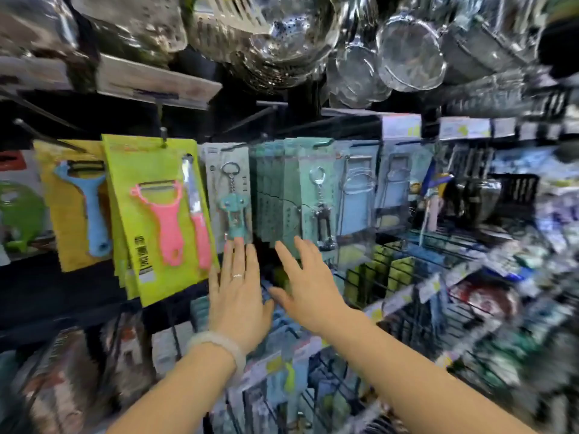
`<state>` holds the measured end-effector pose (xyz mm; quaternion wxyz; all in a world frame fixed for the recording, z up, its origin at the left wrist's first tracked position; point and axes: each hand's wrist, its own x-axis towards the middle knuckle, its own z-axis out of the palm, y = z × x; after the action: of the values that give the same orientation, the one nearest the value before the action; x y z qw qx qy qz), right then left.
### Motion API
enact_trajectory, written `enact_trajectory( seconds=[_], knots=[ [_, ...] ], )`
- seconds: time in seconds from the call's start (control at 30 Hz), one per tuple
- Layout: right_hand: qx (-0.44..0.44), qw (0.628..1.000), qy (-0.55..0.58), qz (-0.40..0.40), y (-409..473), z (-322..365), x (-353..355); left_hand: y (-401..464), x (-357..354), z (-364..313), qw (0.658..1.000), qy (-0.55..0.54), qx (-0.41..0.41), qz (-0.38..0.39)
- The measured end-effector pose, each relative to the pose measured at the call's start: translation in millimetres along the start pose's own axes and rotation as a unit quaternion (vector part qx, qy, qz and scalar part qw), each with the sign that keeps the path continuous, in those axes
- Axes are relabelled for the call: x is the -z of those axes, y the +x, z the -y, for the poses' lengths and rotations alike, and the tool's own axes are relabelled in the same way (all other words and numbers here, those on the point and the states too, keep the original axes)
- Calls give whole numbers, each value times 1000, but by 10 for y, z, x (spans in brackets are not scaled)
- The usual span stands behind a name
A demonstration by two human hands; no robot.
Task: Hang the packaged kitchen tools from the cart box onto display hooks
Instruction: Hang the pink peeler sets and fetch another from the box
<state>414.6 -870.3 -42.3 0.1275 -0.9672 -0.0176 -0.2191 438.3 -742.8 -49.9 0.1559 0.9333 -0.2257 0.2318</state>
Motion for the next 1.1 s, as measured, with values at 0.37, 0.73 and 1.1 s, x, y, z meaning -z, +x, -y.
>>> enact_trajectory(
  seconds=[0.37, 0.73, 1.1],
  knots=[
    [-311, 934, -151, 84, -1900, -2521, 737, -73, -1109, -2706, 948, -39, -242, 203],
    [-496, 840, -199, 98, -3654, -4295, 1464, -571, -1994, -5159, 864, -67, -397, 303],
    [-587, 786, -175, 81, -4015, -5970, 1500, -97, -3175, -6554, 831, -63, -438, 337]
  ],
)
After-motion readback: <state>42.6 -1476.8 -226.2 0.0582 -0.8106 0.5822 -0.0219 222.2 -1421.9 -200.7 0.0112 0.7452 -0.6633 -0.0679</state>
